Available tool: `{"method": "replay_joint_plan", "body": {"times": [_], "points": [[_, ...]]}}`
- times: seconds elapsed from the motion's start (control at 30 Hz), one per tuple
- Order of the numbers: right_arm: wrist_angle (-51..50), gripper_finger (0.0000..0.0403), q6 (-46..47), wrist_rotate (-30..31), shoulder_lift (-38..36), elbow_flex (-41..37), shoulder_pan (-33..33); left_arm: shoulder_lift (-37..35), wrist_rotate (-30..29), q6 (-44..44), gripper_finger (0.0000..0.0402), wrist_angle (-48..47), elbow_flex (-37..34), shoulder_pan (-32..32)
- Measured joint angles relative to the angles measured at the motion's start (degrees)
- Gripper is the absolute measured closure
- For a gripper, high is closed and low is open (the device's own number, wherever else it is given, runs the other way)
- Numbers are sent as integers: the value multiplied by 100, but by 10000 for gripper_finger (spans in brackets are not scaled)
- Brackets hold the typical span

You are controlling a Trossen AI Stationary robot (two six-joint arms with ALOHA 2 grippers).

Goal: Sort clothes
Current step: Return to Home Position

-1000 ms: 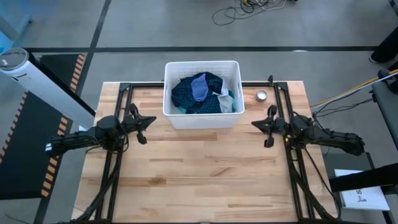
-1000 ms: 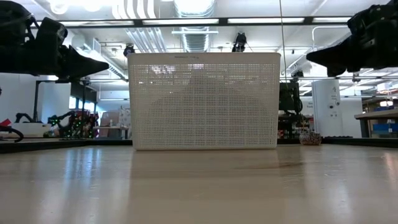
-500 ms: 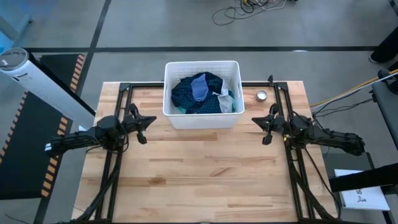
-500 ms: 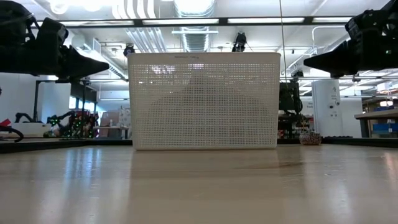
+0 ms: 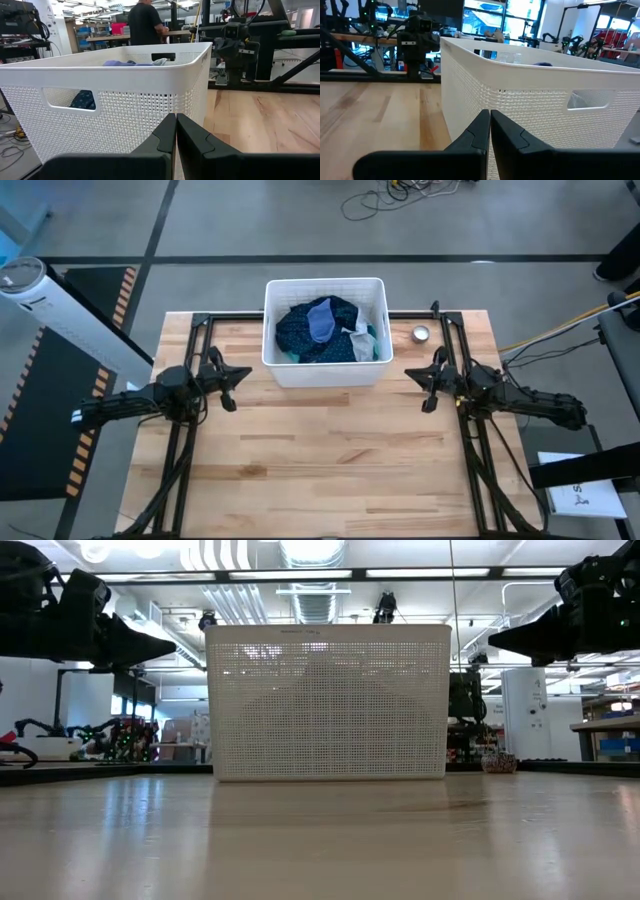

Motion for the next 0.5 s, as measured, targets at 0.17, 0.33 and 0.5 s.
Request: {"method": "replay_joint_plan", "body": {"times": [0.17,0.33,0.5], "points": [[1,403,1,-1,0,0,0,0,2,2,402,6,2,0],[1,403,0,-1,0,0,0,31,4,2,402,14,2,0],[1,403,0,-1,0,0,0,94,4,2,401,26,2,2]]}}
